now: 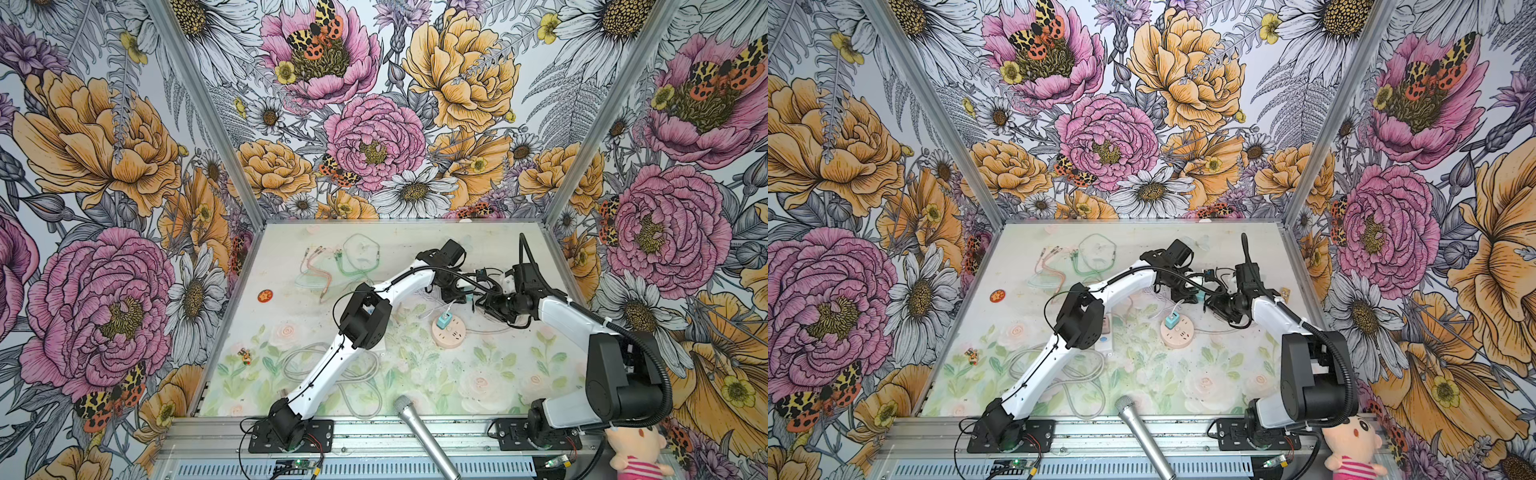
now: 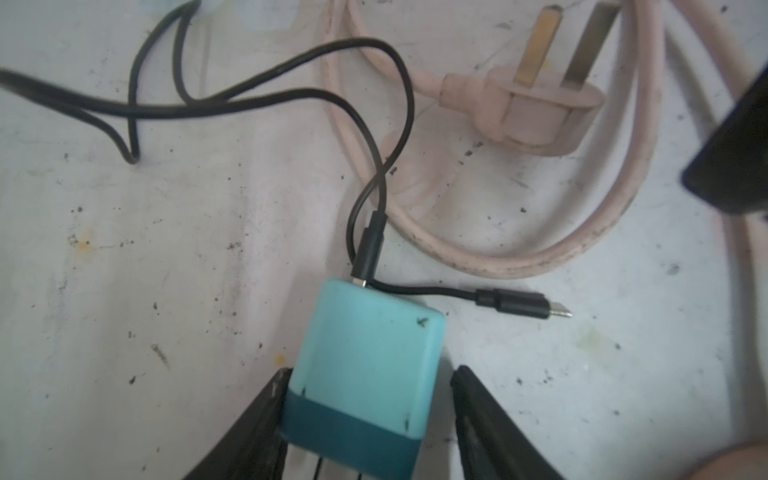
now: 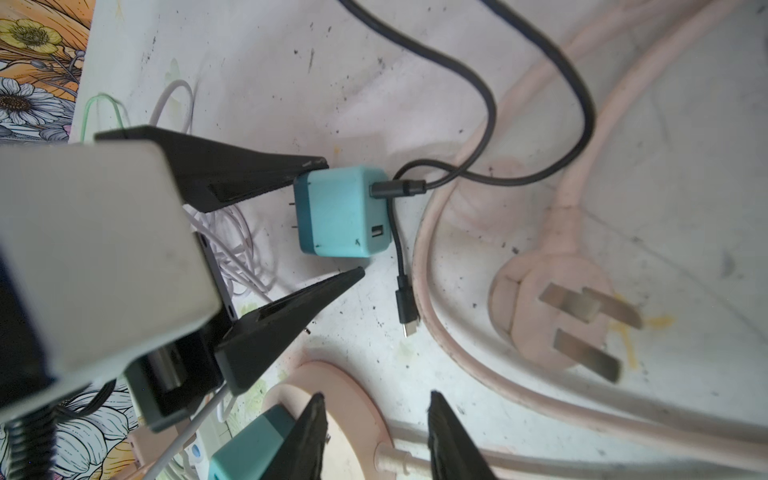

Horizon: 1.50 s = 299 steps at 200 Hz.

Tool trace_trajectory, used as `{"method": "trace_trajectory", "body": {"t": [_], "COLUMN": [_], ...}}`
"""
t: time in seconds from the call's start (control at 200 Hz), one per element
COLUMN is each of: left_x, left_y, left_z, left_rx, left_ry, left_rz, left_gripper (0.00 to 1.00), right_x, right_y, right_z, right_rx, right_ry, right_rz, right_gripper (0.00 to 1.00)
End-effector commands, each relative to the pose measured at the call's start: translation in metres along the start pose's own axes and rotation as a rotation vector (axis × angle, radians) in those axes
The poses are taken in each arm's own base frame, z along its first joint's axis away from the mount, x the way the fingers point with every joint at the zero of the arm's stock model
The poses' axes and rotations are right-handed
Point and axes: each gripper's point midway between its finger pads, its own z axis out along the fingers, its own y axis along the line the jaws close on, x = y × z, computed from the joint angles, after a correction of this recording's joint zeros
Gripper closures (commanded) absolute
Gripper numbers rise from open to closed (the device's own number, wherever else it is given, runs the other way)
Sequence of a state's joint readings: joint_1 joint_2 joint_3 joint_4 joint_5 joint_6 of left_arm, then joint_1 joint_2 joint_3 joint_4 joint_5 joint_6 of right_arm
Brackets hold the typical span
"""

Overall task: Insert the plug
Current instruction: 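Lift the small teal charger with the left gripper toward the right gripper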

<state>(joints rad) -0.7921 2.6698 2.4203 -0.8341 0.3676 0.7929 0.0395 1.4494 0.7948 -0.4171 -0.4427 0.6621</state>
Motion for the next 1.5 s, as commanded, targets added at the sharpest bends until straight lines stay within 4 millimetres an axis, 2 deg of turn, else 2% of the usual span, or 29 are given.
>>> {"method": "trace_trajectory", "body": {"t": [0.0, 0.17, 0.24, 0.315, 0.385, 0.485, 0.676, 0.806, 1.041, 1.246, 1.386, 1.491], "left_x": [0.009, 0.016, 0.016, 0.013, 0.007, -0.003, -0.032, -0.047, -0.058, -0.057, -0.055, -0.058], "left_y": [-0.024, -0.023, -0.02, -0.011, 0.002, 0.021, 0.036, 0.034, 0.014, -0.001, -0.009, -0.014], "left_z": [0.005, 0.003, 0.002, -0.004, -0.016, -0.04, -0.091, -0.122, -0.157, -0.178, -0.18, -0.183], "left_rx": [0.064, 0.048, 0.041, 0.033, 0.021, -0.014, -0.057, -0.083, -0.09, -0.151, -0.151, -0.155], "left_ry": [0.046, 0.075, 0.073, 0.048, 0.01, -0.039, -0.129, -0.162, -0.217, -0.291, -0.323, -0.353], "left_rz": [0.014, 0.0, -0.024, -0.078, -0.136, -0.189, -0.226, -0.231, -0.265, -0.267, -0.288, -0.286], "left_gripper": [0.44, 0.58, 0.67, 0.69, 0.73, 0.73, 0.72, 0.7, 0.7, 0.71, 0.72, 0.72], "right_x": [0.0, 0.003, 0.004, 0.004, 0.003, -0.002, -0.015, -0.022, -0.024, -0.023, -0.019, -0.016], "right_y": [0.002, -0.002, -0.003, -0.003, 0.0, 0.007, 0.022, 0.027, 0.064, 0.103, 0.127, 0.137], "right_z": [-0.007, -0.008, -0.009, -0.011, -0.015, -0.025, -0.053, -0.075, -0.102, -0.122, -0.136, -0.138], "right_rx": [-0.014, -0.009, -0.009, -0.012, -0.025, -0.042, -0.082, -0.08, -0.211, -0.378, -0.509, -0.58], "right_ry": [-0.029, -0.031, -0.032, -0.038, -0.048, -0.082, -0.184, -0.279, -0.305, -0.302, -0.295, -0.272], "right_rz": [-0.008, 0.005, 0.012, 0.008, 0.003, -0.015, -0.063, -0.092, -0.162, -0.226, -0.26, -0.265], "right_gripper": [0.58, 0.59, 0.59, 0.59, 0.58, 0.58, 0.58, 0.58, 0.54, 0.52, 0.5, 0.49]}}
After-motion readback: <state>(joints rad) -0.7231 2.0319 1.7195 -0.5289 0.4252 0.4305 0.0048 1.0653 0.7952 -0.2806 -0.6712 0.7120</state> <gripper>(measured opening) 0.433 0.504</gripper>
